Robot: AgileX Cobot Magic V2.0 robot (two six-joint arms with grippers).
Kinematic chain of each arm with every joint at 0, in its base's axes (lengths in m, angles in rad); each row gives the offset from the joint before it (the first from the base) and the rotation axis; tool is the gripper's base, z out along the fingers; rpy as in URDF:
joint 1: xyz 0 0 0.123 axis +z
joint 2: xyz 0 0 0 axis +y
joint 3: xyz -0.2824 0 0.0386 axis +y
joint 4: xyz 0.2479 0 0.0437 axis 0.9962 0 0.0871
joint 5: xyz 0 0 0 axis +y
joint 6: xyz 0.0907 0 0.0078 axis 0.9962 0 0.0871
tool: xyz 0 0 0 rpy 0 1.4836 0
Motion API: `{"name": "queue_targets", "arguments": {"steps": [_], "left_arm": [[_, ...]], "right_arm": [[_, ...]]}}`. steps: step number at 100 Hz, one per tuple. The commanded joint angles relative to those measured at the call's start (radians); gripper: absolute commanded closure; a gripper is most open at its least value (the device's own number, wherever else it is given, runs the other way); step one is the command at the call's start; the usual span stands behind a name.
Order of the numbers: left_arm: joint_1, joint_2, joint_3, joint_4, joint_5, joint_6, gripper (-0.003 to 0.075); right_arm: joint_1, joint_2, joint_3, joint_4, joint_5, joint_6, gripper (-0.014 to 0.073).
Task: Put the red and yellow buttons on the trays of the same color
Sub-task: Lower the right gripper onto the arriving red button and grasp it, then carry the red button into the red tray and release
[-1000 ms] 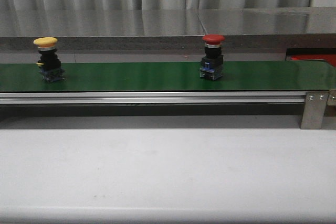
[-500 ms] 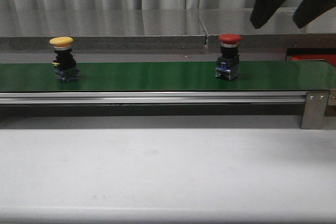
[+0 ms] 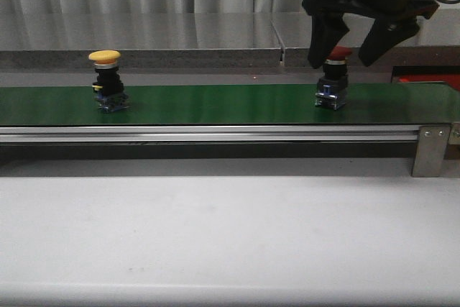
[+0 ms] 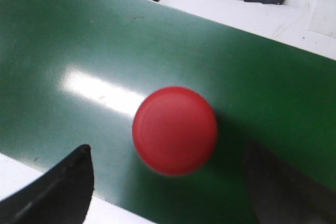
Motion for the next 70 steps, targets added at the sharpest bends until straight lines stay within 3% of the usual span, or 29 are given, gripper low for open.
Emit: {"name": "queue_targets", "arguments": {"steps": [1, 12, 31, 38, 52, 70], "left_arm": [[-0.006, -0.002, -0.027, -0.007, -0.080, 0.000, 0.0739], [-0.006, -0.002, -0.027, -0.007, -0.080, 0.000, 0.0739], [-0.006, -0.002, -0.027, -0.007, -0.080, 0.000, 0.0739], [-0.006, -0.002, -0.027, -0.007, -0.080, 0.000, 0.0739], [-0.006, -0.002, -0.027, -0.007, -0.080, 0.000, 0.0739], [-0.006, -0.002, -0.027, -0.007, -0.080, 0.000, 0.0739]], "right_arm": [[-0.005, -0.005, -0.066, -0.013, -0.040, -0.012, 0.0010], [-0.005, 0.032, -0.098, -0.043, -0.035, -0.011, 0.0060], [-0.011, 0.043, -0.123, -0.046, -0.009, 0.000, 0.0442], [-0.022, 0.043, -0.144, -0.046, 0.033, 0.000, 0.0525], [-0.079, 0.043, -0.219, -0.061, 0.120, 0.000, 0.0544], [-0.226, 0.048, -0.312, -0.072, 0.157, 0.000, 0.0544]]}}
